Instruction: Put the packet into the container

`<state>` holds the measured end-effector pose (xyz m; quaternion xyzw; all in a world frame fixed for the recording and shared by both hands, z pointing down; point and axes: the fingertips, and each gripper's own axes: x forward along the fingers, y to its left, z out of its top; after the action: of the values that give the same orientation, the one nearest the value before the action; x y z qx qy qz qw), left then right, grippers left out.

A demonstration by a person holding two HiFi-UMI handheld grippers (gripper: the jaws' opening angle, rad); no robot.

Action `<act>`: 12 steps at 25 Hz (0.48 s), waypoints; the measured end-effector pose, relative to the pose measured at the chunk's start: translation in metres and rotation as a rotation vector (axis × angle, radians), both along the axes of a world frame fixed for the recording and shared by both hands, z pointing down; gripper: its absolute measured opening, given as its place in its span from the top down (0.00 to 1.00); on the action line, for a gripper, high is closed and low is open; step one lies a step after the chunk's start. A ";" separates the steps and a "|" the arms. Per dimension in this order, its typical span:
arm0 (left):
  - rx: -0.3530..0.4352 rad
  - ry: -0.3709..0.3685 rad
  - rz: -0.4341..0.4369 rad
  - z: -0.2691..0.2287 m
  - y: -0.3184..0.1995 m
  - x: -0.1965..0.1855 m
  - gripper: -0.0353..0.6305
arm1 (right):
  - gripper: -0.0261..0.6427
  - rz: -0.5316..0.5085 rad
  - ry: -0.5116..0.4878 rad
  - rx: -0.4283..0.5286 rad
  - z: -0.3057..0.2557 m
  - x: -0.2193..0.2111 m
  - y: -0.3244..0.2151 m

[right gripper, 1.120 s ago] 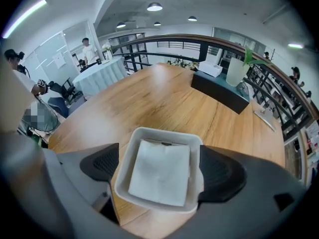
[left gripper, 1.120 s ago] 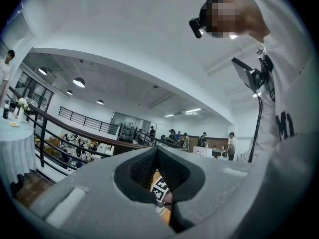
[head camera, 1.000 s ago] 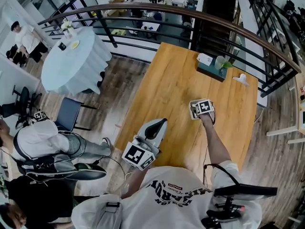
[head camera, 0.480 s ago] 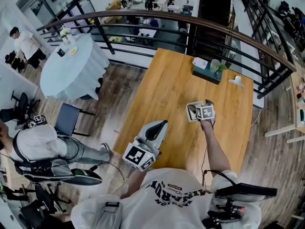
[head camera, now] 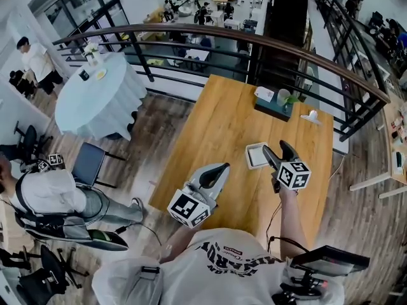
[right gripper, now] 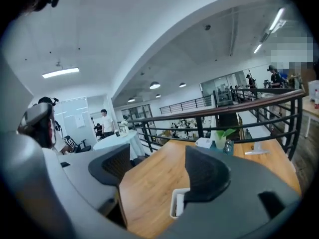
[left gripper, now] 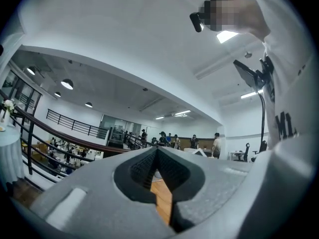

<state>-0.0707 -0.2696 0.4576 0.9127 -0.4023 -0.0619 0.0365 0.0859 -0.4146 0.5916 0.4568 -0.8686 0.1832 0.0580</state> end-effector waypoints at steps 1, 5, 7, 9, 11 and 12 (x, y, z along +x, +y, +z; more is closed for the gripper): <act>0.006 -0.001 0.007 -0.002 0.001 0.002 0.94 | 0.44 0.005 -0.010 0.025 -0.012 0.003 0.011; 0.022 0.007 0.029 -0.005 0.005 0.010 0.94 | 0.53 0.026 -0.042 0.118 -0.056 0.010 0.057; 0.023 0.003 0.041 -0.006 0.010 0.016 0.94 | 0.60 0.037 -0.060 0.162 -0.076 0.013 0.081; 0.023 -0.003 0.060 -0.009 0.013 0.022 0.94 | 0.64 0.043 -0.072 0.202 -0.094 0.014 0.103; 0.024 -0.003 0.073 -0.010 0.017 0.028 0.94 | 0.67 0.033 -0.043 0.241 -0.106 0.013 0.123; 0.026 -0.004 0.077 -0.011 0.019 0.032 0.94 | 0.68 0.026 -0.023 0.258 -0.111 0.012 0.133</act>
<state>-0.0390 -0.2503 0.4467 0.9279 -0.3662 -0.0641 0.0263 0.0982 -0.2812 0.4811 0.4698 -0.8794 0.0759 -0.0135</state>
